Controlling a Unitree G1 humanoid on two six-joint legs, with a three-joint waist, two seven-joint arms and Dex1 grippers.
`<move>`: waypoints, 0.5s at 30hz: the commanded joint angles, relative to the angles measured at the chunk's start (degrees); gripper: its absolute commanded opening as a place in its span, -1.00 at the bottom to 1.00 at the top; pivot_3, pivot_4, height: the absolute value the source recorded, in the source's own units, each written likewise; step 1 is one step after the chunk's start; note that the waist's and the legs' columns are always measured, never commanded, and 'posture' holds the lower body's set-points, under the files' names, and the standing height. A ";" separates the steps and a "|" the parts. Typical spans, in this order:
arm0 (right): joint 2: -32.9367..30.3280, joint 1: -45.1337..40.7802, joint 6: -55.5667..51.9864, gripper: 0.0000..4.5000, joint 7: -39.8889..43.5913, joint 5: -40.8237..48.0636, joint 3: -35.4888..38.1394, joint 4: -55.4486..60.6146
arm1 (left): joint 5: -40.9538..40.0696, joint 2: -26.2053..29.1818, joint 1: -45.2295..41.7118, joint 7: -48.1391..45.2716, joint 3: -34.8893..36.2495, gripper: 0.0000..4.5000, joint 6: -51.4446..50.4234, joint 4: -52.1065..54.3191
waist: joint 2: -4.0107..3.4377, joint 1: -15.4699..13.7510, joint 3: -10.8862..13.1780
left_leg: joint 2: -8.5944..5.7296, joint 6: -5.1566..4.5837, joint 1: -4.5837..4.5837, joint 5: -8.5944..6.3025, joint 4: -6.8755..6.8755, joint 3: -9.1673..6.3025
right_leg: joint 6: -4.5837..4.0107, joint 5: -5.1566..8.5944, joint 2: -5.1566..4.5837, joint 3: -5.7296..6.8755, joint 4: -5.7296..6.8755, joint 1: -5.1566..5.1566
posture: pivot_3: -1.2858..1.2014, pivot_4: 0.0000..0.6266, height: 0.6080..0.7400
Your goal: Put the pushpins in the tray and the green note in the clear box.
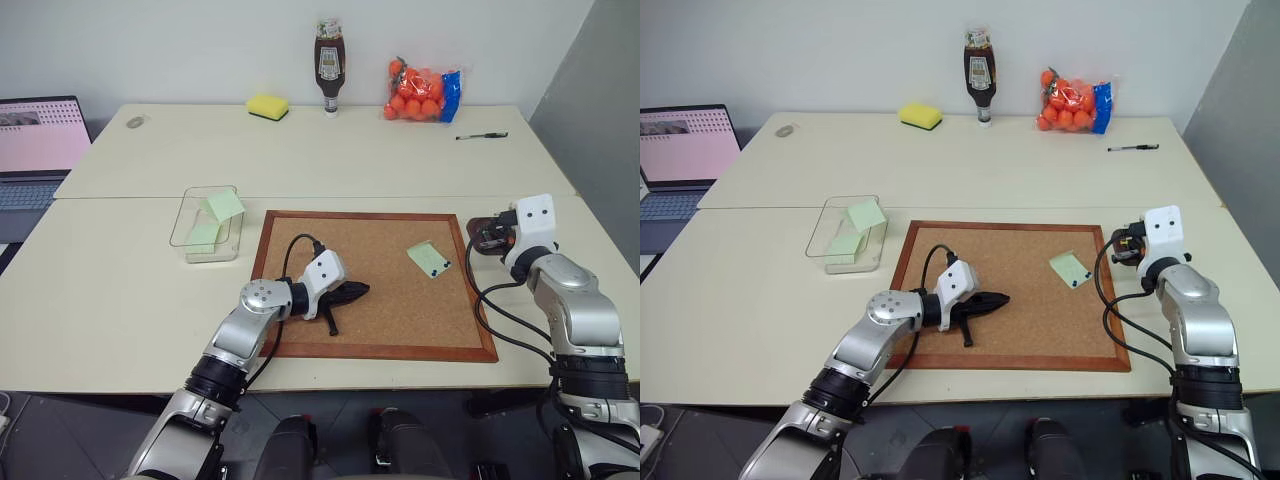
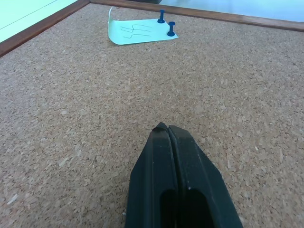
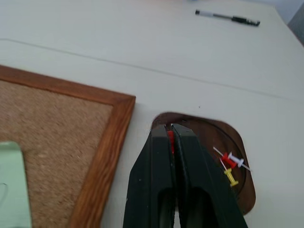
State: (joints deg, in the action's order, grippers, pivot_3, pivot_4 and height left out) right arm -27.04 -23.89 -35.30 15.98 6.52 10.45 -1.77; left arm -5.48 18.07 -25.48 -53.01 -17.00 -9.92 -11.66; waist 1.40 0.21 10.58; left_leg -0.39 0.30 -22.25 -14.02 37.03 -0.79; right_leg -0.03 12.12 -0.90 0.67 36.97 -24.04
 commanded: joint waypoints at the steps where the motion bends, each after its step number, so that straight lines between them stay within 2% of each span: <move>1: -0.91 -3.49 4.09 -0.97 -0.78 -1.16 0.38 -4.73 | 1.06 -0.24 0.51 0.46 -0.95 -1.00 -0.64 -1.35 | 0.00 0.00 0.00 | -0.01 0.00 -0.02 0.00 0.00 0.01 | 0.00 0.00 0.00 -0.01 -0.01 0.00 | 0.03 -0.52 1.00; 6: -0.83 -4.96 7.22 -0.97 -1.13 -1.78 0.19 -9.64 | 1.05 -0.17 0.90 0.89 -0.81 -1.00 -0.78 -0.72 | 0.00 0.01 0.00 | -0.03 -0.01 -0.02 0.00 0.01 0.02 | 0.04 -0.02 0.00 -0.02 -0.01 0.00 | 0.03 -0.52 1.00; 15: -0.98 -5.73 9.30 -0.20 -3.05 -1.41 1.33 -12.15 | 0.86 -0.03 1.11 1.15 -0.83 -1.00 -1.02 -0.33 | -0.01 0.02 0.00 | -0.01 -0.01 -0.01 0.00 0.01 0.02 | 0.05 -0.03 0.01 -0.04 0.00 0.00 | 0.03 -0.52 1.00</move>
State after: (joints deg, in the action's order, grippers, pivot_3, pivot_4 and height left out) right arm -27.02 -28.14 -27.85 13.52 5.25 10.20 -14.88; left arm -5.44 17.85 -25.32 -51.95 -17.06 -9.95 -11.49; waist 1.39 0.23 10.58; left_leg -0.40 0.29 -22.26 -14.02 37.04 -0.77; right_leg 0.01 12.09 -0.89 0.63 36.96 -24.05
